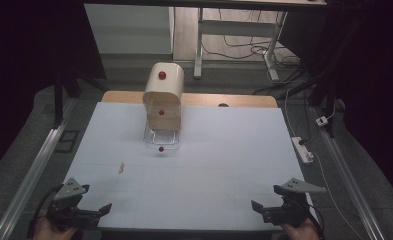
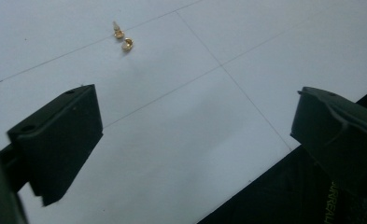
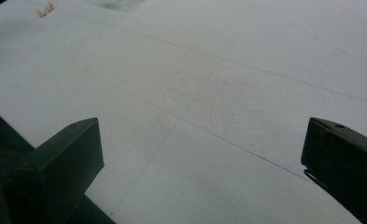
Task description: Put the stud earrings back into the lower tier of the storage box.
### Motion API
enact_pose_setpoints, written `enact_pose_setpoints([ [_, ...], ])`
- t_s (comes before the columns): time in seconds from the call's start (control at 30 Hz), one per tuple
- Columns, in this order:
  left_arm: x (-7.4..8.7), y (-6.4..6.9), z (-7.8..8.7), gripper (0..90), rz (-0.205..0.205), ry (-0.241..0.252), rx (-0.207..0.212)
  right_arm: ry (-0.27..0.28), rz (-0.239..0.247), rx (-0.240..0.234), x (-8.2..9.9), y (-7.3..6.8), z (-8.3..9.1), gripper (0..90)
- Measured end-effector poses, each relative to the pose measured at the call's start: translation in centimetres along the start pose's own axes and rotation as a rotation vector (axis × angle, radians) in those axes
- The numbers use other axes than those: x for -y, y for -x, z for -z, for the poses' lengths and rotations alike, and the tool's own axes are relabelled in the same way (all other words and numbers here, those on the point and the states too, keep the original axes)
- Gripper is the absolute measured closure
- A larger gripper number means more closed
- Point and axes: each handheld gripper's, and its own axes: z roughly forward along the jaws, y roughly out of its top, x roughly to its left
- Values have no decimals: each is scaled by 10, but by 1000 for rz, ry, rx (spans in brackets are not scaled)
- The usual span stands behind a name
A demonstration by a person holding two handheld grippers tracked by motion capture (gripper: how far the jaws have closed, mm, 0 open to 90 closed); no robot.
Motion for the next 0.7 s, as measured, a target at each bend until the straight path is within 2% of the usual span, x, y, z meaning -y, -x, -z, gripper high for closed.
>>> enact_pose_setpoints([
  [0.03, 0, -2, 0, 0, 14, -3, 12, -14, 26, -11, 0, -2, -1, 0],
  [0.17, 0, -4, -1, 0, 26, -13, 26, -31, 47, -14, -1, -4, -3, 0],
  [0.3, -1, -3, -3, 5, 29, -34, 10, -35, 44, -14, -1, -4, -4, 0],
  [0.47, -1, -6, -4, 9, 51, -38, 33, -43, 40, -16, -2, -4, -4, 0],
  [0.7, -1, -8, -3, 0, 57, -38, 46, -59, 61, -11, -2, -6, -5, 0],
])
